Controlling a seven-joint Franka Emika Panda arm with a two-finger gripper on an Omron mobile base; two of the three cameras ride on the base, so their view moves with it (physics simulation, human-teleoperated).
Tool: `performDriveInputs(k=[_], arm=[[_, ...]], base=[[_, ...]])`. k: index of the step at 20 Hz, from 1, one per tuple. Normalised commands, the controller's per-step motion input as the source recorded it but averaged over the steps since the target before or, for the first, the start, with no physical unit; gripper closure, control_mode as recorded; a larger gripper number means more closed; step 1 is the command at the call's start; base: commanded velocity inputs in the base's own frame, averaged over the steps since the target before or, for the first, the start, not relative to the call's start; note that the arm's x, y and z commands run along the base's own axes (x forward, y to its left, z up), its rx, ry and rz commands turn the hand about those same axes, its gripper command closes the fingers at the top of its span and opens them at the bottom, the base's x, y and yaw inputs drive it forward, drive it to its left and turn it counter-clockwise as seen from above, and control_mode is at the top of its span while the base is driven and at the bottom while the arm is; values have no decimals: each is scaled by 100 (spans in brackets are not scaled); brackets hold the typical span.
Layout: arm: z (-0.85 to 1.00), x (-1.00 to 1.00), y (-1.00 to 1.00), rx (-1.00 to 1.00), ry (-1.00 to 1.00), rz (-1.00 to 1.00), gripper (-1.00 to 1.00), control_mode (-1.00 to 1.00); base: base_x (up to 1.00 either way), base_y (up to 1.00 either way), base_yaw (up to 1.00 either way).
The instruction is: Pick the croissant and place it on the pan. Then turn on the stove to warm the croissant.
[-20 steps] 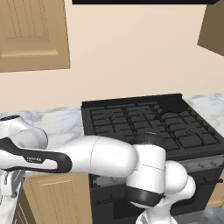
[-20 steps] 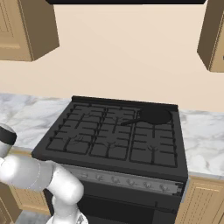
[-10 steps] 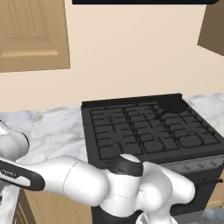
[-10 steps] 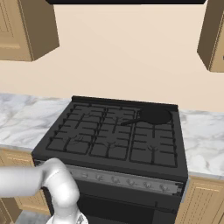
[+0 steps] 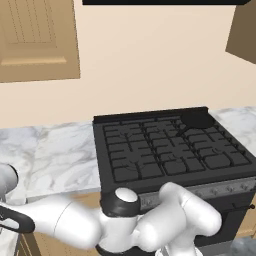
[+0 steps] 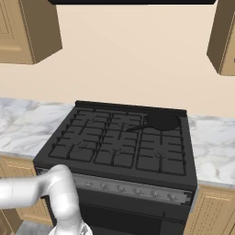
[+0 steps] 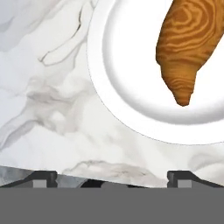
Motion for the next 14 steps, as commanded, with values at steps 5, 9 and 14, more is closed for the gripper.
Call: performDriveInputs(k=[5,9,14], arm=[[-38,10,31,0,0,5,-100,-100],[-26,23,31,0,0,4,-100,-100],[-14,34,28,0,0,0,-100,-100]], base=[[0,0,0],[0,0,0],[0,0,0]])
